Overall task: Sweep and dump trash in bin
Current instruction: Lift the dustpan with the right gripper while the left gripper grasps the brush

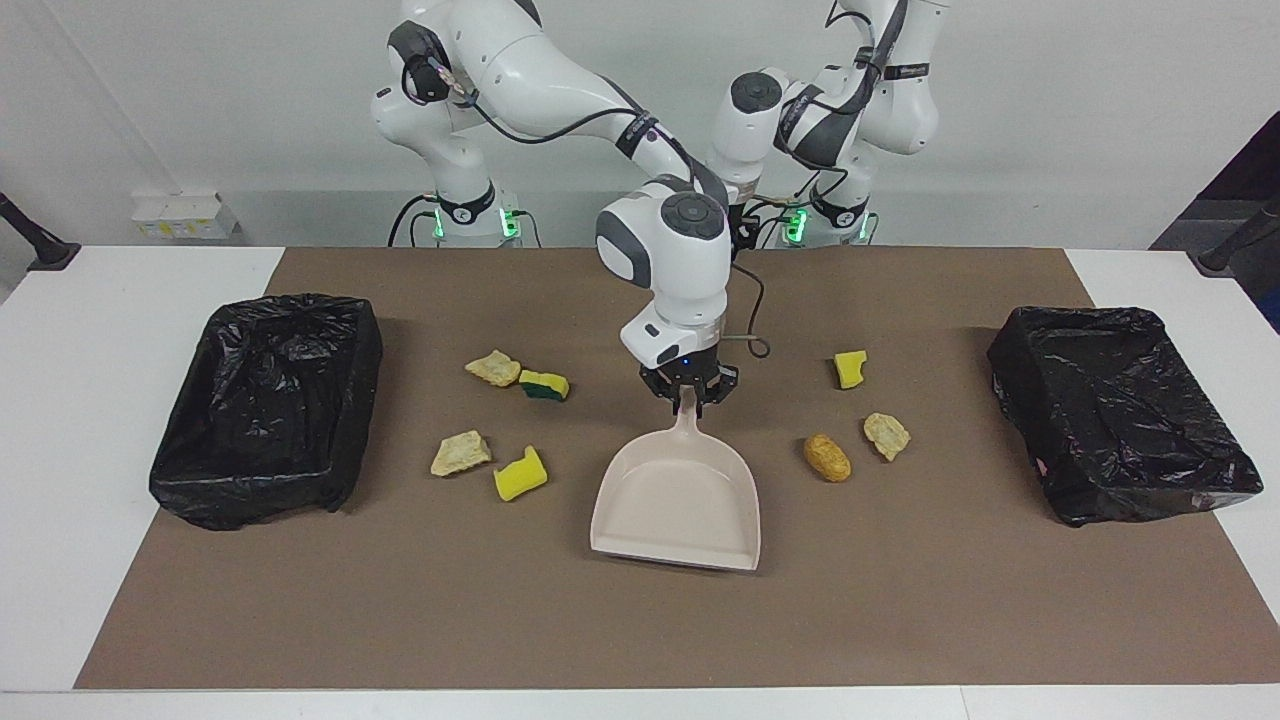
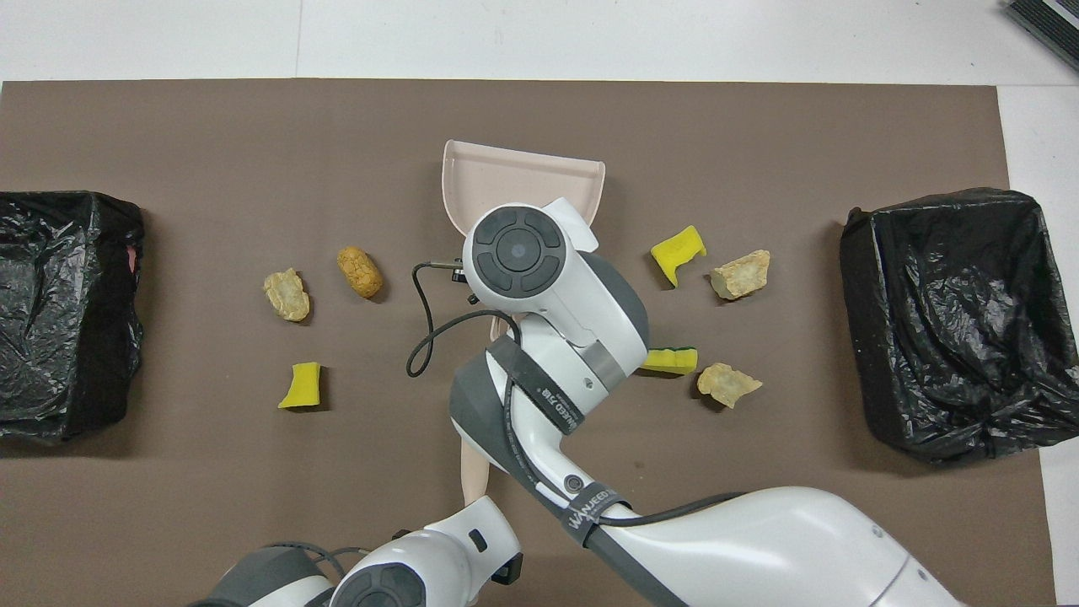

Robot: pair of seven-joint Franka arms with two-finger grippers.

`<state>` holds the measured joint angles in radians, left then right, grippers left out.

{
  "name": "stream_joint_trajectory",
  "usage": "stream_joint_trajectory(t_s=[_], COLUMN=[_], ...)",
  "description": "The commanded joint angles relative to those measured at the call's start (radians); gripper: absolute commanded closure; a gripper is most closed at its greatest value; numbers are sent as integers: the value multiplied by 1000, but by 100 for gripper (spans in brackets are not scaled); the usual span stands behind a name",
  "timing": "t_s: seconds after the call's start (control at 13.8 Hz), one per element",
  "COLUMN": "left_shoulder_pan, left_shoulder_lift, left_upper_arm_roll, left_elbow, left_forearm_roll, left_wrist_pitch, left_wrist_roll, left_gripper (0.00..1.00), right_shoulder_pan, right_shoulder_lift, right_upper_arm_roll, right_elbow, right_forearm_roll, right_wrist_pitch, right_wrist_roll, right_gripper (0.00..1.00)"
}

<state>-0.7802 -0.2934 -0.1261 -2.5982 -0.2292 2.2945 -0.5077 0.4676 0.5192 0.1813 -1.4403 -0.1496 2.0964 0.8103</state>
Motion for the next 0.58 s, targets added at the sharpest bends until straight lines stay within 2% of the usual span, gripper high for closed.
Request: stream_joint_trajectory(t_s=[0.0, 0.07, 0.14, 0.22, 0.29, 0.36, 0.51], left_shoulder_pan=[-22, -37, -43, -42, -37, -31, -11], left_shoulder_lift=[26, 37, 40, 40, 48, 51, 51], left_upper_arm_roll=[17, 17, 19, 19, 20, 20, 23], left_elbow=[1, 1, 3, 6, 12, 15, 29], left_forearm_roll=[-12, -12, -12, -12, -12, -12, -10], left_wrist_pitch=[26, 25, 22, 16, 7, 5, -32], left_wrist_roll=[-11, -12, -12, -11, -6, 4, 12], left_gripper=[0, 10, 15, 42, 75, 100, 100], right_shoulder_pan=[-46, -63, -76, -81, -90, -119, -147], right_shoulder_lift=[-114, -143, -157, -163, -162, -160, -154], right_upper_arm_roll=[12, 12, 12, 10, 10, 10, 10], right_elbow=[-89, -112, -121, -121, -121, -123, -127], right_forearm_roll=[-1, -1, -1, -1, -1, -1, -1], right_wrist_pitch=[-7, -24, -50, -82, -94, -95, -88], right_wrist_roll=[-187, -285, -403, -559, -729, -898, -1185], right_gripper=[100, 100, 100, 100, 100, 100, 100])
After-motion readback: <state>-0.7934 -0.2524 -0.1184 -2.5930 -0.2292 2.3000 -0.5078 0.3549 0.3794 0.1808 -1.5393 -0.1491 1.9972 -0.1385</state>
